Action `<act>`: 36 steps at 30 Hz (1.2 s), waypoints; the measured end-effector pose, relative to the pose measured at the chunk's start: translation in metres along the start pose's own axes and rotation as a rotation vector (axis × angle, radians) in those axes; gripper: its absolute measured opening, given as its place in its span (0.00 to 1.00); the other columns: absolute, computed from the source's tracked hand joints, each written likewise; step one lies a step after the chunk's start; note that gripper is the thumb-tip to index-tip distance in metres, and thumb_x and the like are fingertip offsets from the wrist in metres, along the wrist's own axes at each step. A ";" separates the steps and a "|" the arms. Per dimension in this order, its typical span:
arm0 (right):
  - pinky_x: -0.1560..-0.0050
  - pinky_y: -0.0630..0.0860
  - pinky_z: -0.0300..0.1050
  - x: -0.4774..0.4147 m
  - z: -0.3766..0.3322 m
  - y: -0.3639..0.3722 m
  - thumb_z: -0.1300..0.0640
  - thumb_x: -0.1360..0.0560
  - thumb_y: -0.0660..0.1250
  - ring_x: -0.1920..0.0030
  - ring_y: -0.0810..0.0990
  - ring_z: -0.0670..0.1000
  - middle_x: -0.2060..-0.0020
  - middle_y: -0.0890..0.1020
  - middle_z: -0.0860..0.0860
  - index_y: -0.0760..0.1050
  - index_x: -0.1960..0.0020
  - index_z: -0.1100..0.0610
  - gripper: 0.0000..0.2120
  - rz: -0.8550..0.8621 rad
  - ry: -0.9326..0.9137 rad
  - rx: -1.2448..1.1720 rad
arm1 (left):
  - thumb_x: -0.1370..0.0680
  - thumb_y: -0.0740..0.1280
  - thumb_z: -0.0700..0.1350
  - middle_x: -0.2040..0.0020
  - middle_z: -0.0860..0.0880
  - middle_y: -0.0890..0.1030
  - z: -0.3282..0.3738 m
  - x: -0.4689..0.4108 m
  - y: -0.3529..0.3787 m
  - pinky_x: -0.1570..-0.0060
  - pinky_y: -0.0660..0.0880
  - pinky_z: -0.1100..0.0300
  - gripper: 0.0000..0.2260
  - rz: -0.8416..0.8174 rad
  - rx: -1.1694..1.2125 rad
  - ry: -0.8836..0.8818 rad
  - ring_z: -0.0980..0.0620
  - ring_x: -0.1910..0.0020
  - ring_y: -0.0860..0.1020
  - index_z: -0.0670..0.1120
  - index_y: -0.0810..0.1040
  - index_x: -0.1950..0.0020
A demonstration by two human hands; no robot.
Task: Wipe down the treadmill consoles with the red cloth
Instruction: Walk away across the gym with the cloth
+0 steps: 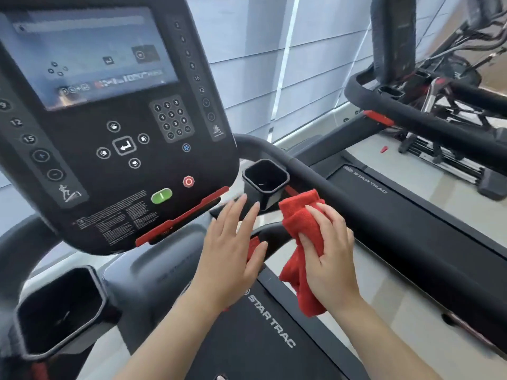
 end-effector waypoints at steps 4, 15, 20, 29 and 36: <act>0.41 0.54 0.23 0.019 0.022 -0.018 0.50 0.23 0.59 0.38 0.64 0.48 0.34 0.67 0.43 0.69 0.35 0.49 0.16 0.003 0.107 0.008 | 0.22 0.54 0.56 0.24 0.49 0.57 0.027 0.008 0.018 0.30 0.55 0.48 0.26 -0.079 -0.010 0.078 0.48 0.26 0.53 0.49 0.59 0.25; 0.42 0.53 0.19 0.086 0.087 -0.113 0.46 0.24 0.55 0.38 0.63 0.43 0.33 0.68 0.46 0.69 0.34 0.52 0.21 0.144 0.290 0.027 | 0.22 0.54 0.56 0.25 0.47 0.58 0.135 0.023 0.072 0.30 0.57 0.47 0.26 -0.237 0.028 0.286 0.47 0.26 0.55 0.49 0.59 0.26; 0.42 0.55 0.22 0.129 0.119 -0.185 0.46 0.24 0.55 0.38 0.63 0.43 0.33 0.67 0.45 0.68 0.33 0.52 0.22 0.266 0.368 0.065 | 0.22 0.55 0.55 0.25 0.46 0.60 0.218 0.030 0.101 0.32 0.61 0.43 0.25 -0.260 0.089 0.435 0.46 0.28 0.56 0.47 0.61 0.26; 0.40 0.65 0.39 0.246 0.187 -0.310 0.46 0.24 0.56 0.37 0.67 0.49 0.32 0.68 0.47 0.67 0.33 0.52 0.22 0.488 0.554 0.192 | 0.21 0.54 0.55 0.24 0.48 0.57 0.366 0.088 0.176 0.33 0.63 0.43 0.25 -0.418 0.176 0.720 0.48 0.26 0.55 0.48 0.58 0.26; 0.45 0.58 0.26 0.352 0.216 -0.400 0.44 0.23 0.54 0.38 0.66 0.46 0.32 0.67 0.45 0.66 0.32 0.49 0.21 0.698 0.784 0.336 | 0.21 0.52 0.57 0.24 0.48 0.58 0.499 0.138 0.226 0.33 0.61 0.41 0.26 -0.593 0.289 1.003 0.47 0.26 0.54 0.50 0.56 0.25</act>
Point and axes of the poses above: each hand's wrist, its own x-axis away from the middle knuckle, its own y-axis out of the palm, z = x × y, the point moved 2 cm from there along -x, towards the middle knuckle
